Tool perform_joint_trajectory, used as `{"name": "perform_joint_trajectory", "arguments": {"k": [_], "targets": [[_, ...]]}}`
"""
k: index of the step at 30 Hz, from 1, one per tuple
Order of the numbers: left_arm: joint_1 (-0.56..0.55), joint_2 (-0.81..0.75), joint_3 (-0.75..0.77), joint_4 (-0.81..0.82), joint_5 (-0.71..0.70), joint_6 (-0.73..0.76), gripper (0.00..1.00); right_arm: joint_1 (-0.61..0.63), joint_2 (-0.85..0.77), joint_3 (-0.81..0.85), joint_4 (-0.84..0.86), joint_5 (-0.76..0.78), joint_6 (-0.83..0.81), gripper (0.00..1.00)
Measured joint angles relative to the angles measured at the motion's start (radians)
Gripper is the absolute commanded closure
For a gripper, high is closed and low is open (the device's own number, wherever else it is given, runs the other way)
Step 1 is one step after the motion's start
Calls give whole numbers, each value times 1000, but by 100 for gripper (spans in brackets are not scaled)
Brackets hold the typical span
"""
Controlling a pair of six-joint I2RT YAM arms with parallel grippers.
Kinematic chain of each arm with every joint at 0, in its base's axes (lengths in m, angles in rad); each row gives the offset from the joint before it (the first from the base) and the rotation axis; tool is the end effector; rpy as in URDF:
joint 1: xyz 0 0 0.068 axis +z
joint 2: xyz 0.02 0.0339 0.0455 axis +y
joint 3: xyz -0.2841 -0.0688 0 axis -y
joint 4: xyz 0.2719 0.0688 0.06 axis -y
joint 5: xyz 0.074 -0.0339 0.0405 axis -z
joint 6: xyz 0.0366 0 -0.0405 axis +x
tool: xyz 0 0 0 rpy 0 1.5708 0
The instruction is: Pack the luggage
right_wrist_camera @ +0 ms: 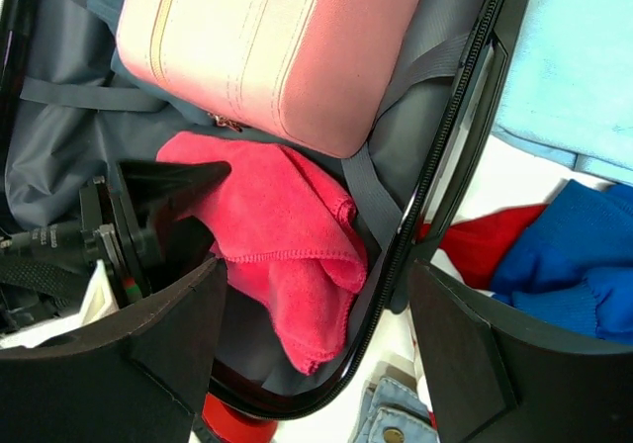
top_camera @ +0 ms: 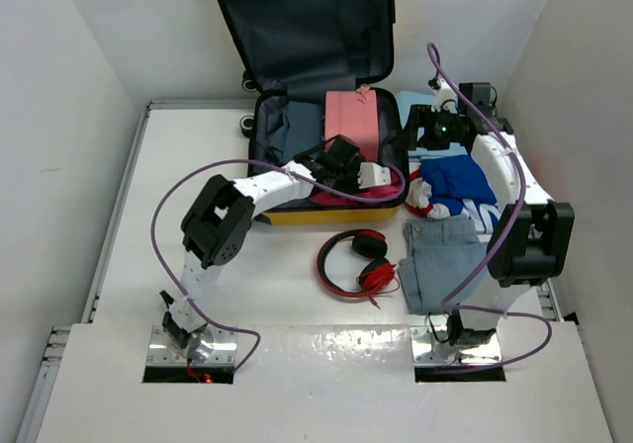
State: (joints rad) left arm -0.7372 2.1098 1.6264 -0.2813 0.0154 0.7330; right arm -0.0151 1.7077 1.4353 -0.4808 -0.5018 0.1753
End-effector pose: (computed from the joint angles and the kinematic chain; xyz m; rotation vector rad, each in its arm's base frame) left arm 0.3804 -0.3461 0.2075 1.5720 1.7272 -0.0201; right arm 0.4144 0.0113 0.3070 -0.0354 2.2991 0.6631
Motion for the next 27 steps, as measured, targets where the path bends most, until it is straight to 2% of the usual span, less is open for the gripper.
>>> {"name": "perform_joint_trajectory", "arguments": {"k": [3, 4, 8, 13, 15, 17, 20, 24, 27], "targets": [[18, -24, -25, 15, 68, -14, 27, 0, 0, 0, -4, 0, -1, 27], [29, -50, -55, 24, 111, -17, 25, 0, 0, 0, -6, 0, -3, 27], [91, -266, -224, 61, 300, -61, 25, 0, -11, -7, -25, 1, -17, 27], [150, -521, -302, 101, 495, -116, 28, 14, -72, -34, -53, 2, -24, 27], [150, -615, -332, 82, 556, -79, 30, 25, -100, -45, -53, 2, -27, 27], [119, -695, -370, 10, 597, -17, 31, 36, -129, -63, -51, 1, -30, 27], [15, -763, -465, -89, 630, 56, 31, 42, -170, -113, -48, 2, -38, 27], [-112, -744, -609, -182, 617, 82, 30, 42, -207, -187, -56, 4, -46, 27], [-191, -705, -695, -187, 564, 64, 30, 42, -221, -228, -62, 8, -54, 27]]}}
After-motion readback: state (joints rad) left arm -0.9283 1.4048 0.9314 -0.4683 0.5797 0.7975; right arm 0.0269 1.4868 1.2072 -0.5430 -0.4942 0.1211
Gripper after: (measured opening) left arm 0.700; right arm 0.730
